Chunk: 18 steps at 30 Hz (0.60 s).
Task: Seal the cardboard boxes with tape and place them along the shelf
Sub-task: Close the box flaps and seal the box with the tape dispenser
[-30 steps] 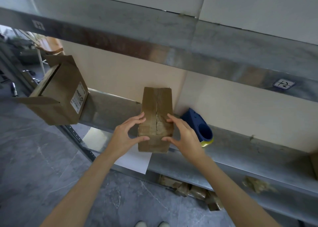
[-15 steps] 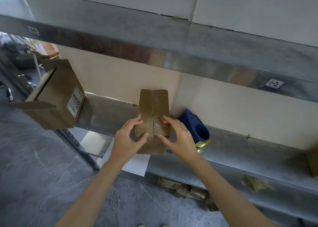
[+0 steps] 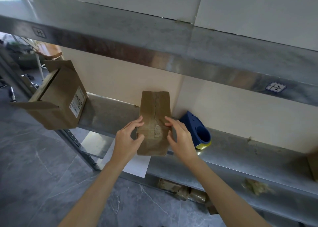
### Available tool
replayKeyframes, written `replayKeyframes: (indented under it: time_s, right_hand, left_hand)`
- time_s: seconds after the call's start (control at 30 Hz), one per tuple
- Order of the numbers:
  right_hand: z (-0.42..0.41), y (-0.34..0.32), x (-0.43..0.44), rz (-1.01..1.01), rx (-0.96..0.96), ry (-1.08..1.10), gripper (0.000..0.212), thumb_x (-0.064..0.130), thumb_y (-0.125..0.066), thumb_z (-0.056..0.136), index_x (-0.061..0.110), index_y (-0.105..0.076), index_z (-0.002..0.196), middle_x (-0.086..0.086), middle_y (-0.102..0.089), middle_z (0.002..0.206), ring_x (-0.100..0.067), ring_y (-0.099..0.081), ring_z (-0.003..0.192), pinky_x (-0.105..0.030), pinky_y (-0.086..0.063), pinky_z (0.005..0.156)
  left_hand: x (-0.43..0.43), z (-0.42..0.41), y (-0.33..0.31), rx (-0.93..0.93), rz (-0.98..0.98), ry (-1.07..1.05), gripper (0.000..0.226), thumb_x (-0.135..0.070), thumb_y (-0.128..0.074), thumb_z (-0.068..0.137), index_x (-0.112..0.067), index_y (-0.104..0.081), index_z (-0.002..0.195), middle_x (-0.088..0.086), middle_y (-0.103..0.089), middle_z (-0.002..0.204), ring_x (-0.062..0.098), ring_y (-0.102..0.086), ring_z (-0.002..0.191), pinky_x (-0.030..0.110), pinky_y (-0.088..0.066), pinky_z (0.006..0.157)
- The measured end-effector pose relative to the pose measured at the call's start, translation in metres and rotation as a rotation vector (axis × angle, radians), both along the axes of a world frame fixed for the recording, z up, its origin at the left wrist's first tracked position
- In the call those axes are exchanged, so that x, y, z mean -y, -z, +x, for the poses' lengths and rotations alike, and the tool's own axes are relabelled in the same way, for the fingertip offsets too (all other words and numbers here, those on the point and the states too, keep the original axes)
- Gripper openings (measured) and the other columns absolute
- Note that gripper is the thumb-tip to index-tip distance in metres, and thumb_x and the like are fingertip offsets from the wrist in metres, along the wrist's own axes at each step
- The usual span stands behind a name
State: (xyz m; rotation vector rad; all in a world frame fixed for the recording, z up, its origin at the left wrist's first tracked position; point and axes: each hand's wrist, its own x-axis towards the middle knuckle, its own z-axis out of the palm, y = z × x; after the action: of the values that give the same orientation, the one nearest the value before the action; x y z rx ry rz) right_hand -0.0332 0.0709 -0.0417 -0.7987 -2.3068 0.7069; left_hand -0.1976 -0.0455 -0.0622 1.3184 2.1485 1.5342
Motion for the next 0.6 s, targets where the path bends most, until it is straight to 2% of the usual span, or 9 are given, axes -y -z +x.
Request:
replayKeyframes:
  time_s: [0.13,0.33,0.43,0.5,0.6]
  right_hand:
    - [0.004,0.002,-0.003,-0.016,0.003,-0.023,0.050,-0.005,-0.057,0.091,0.014,-0.054,0.137,0.002,-0.063,0.116,-0.007,-0.054,0.113,-0.007,-0.035,0.098]
    - [0.008,-0.001,-0.007,-0.107,0.006,-0.069,0.051,0.002,-0.058,0.093,0.020,-0.050,0.140,0.006,-0.061,0.121,-0.001,-0.050,0.117,-0.003,-0.031,0.098]
    - [0.018,-0.004,-0.014,-0.187,0.071,-0.172,0.059,0.001,-0.056,0.090,0.027,-0.046,0.142,0.011,-0.056,0.131,0.002,-0.045,0.126,-0.011,-0.033,0.105]
    - [0.021,-0.005,-0.018,-0.148,0.119,-0.199,0.064,-0.005,-0.055,0.086,0.026,-0.046,0.141,0.010,-0.055,0.133,0.000,-0.044,0.127,-0.017,-0.035,0.108]
    - [0.017,-0.005,-0.018,-0.051,0.080,-0.181,0.057,-0.008,-0.054,0.088,0.019,-0.051,0.138,0.007,-0.058,0.129,-0.004,-0.049,0.124,-0.024,-0.040,0.108]
  left_hand:
    - [0.001,0.001,-0.001,0.009,-0.006,0.004,0.038,0.010,-0.059,0.085,-0.010,-0.069,0.115,-0.007,-0.062,0.133,0.003,-0.057,0.122,0.015,-0.042,0.105]
    - [0.003,-0.002,-0.002,0.073,-0.005,0.040,0.041,0.013,-0.057,0.087,-0.010,-0.068,0.119,-0.003,-0.061,0.134,0.004,-0.055,0.124,0.035,-0.045,0.109]
    - [0.006,-0.009,-0.002,0.129,-0.026,0.104,0.046,0.014,-0.058,0.086,-0.012,-0.066,0.122,-0.004,-0.060,0.136,0.008,-0.054,0.128,0.038,-0.045,0.109]
    - [0.006,-0.011,-0.003,0.117,-0.039,0.120,0.047,0.014,-0.060,0.085,-0.015,-0.066,0.122,-0.005,-0.060,0.135,0.006,-0.054,0.128,0.036,-0.045,0.109]
    - [0.006,-0.012,-0.005,0.100,-0.032,0.105,0.047,0.012,-0.063,0.083,-0.017,-0.069,0.119,-0.009,-0.062,0.132,-0.002,-0.054,0.124,0.028,-0.044,0.108]
